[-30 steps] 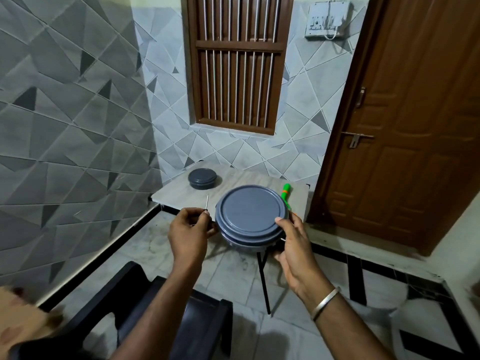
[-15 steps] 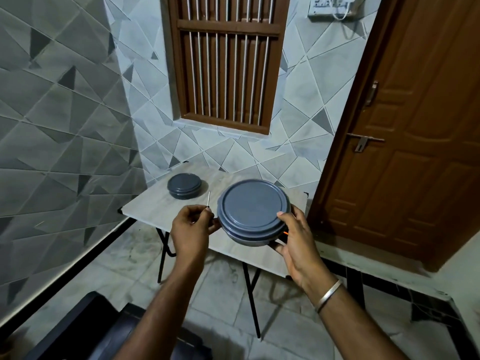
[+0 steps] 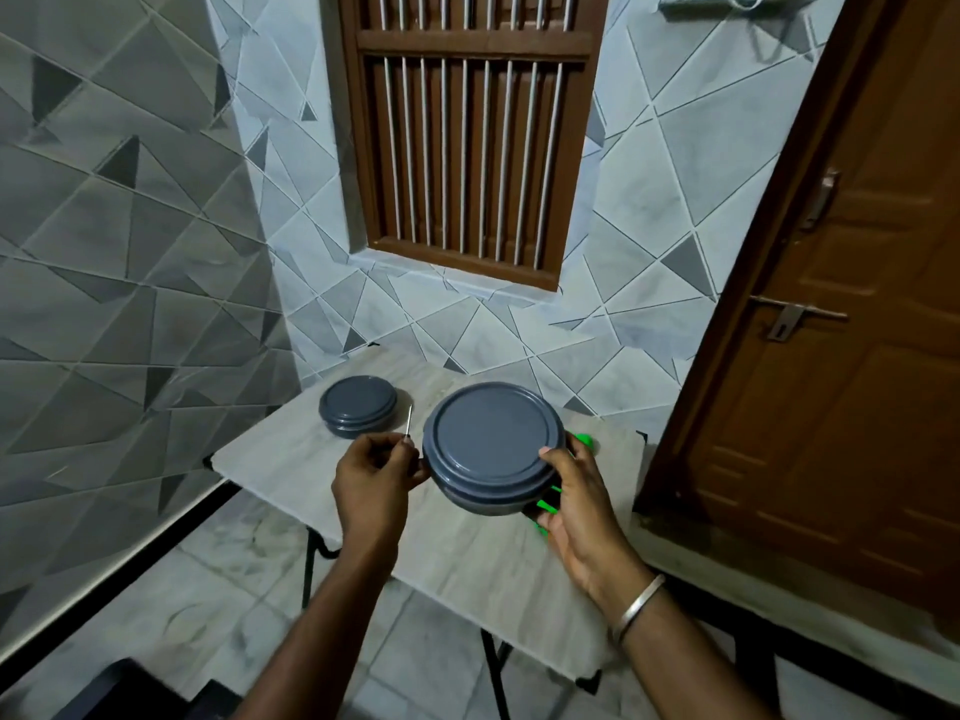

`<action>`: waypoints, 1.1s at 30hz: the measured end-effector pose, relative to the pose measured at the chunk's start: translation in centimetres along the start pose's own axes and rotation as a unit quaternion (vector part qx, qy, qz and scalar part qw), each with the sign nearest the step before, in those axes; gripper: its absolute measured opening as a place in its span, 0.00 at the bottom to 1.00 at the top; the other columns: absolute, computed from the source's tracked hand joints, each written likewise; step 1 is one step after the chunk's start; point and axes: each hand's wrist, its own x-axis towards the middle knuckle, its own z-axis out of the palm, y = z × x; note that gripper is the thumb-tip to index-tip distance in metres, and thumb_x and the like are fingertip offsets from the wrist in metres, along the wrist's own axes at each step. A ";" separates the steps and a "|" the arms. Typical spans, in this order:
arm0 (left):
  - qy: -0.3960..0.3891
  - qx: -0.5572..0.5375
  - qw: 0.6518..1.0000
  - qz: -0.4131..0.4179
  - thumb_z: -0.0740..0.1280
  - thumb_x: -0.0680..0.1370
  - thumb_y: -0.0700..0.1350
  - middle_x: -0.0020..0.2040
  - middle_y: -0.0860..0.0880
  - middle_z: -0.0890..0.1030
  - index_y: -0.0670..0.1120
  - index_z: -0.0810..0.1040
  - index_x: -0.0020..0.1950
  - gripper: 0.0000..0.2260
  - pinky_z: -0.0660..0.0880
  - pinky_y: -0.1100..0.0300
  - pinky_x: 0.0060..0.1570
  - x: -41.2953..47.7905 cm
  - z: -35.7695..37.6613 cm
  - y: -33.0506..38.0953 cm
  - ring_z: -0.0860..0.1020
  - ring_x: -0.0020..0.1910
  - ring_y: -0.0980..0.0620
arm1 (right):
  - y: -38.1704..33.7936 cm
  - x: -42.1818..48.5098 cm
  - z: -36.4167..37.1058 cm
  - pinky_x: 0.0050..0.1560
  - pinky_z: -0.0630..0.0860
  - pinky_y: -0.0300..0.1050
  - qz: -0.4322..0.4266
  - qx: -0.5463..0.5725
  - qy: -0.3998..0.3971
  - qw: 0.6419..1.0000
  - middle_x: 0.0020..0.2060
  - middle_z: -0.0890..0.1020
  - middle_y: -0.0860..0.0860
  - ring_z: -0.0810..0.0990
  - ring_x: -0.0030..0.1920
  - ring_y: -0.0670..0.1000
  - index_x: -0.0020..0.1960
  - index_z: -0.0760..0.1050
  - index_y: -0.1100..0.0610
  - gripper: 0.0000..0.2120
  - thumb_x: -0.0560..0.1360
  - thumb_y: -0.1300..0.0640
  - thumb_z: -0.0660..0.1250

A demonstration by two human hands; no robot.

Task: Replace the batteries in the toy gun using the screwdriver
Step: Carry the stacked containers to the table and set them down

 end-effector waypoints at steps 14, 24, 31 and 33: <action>0.051 0.044 0.998 -0.012 0.68 0.78 0.36 0.44 0.39 0.84 0.38 0.80 0.49 0.03 0.84 0.51 0.44 8.7 10.3 -3.0 0.86 0.40 0.44 | -2.3 15.0 -1.4 0.45 0.76 0.48 0.023 -0.021 -0.028 0.999 0.56 0.80 0.56 0.78 0.51 0.55 0.65 0.72 0.49 0.17 0.77 0.59 0.63; 0.053 0.087 0.995 -0.014 0.68 0.77 0.36 0.40 0.41 0.84 0.38 0.80 0.46 0.02 0.84 0.49 0.45 14.8 12.7 -4.3 0.85 0.37 0.45 | -1.7 21.6 -0.6 0.51 0.78 0.48 0.032 -0.005 -0.041 0.999 0.58 0.82 0.58 0.80 0.54 0.53 0.64 0.75 0.53 0.18 0.76 0.63 0.66; -0.012 0.112 0.993 -0.025 0.67 0.77 0.36 0.40 0.41 0.83 0.42 0.78 0.42 0.04 0.84 0.45 0.47 22.4 15.9 -8.1 0.85 0.42 0.40 | 0.3 29.2 -0.1 0.48 0.78 0.44 0.030 0.007 -0.006 1.000 0.56 0.82 0.56 0.80 0.54 0.53 0.64 0.75 0.54 0.18 0.77 0.66 0.64; -0.033 0.113 0.992 -0.034 0.67 0.76 0.36 0.39 0.42 0.83 0.43 0.78 0.41 0.05 0.83 0.43 0.48 25.4 16.6 -9.6 0.85 0.41 0.40 | 1.3 31.8 0.5 0.48 0.77 0.44 0.027 0.005 0.006 1.000 0.56 0.82 0.55 0.80 0.54 0.52 0.64 0.76 0.55 0.17 0.77 0.66 0.63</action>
